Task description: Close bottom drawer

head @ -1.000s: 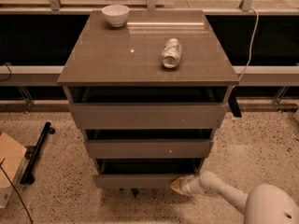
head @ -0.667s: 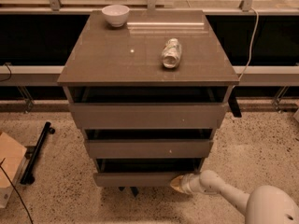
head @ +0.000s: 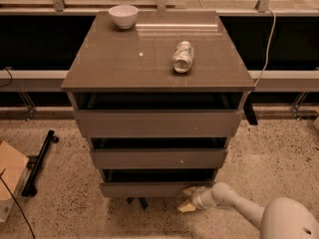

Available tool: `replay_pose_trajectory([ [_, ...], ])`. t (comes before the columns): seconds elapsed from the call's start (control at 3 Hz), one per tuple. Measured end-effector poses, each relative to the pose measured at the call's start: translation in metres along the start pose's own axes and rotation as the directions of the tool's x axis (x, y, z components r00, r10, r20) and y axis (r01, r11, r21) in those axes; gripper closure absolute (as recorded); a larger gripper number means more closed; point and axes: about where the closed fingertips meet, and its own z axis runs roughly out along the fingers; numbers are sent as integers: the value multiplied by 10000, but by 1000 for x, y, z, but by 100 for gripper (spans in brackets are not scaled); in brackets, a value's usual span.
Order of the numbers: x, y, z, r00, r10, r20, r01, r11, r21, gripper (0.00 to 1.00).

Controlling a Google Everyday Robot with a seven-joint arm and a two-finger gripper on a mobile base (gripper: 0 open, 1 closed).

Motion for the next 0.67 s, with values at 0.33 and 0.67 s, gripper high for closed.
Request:
replay_pose_trajectory([
  [0.33,0,1,1,10000,0,3,0,10000,-17,0],
  [0.67,0,1,1,10000,0,3,0,10000,-17,0],
])
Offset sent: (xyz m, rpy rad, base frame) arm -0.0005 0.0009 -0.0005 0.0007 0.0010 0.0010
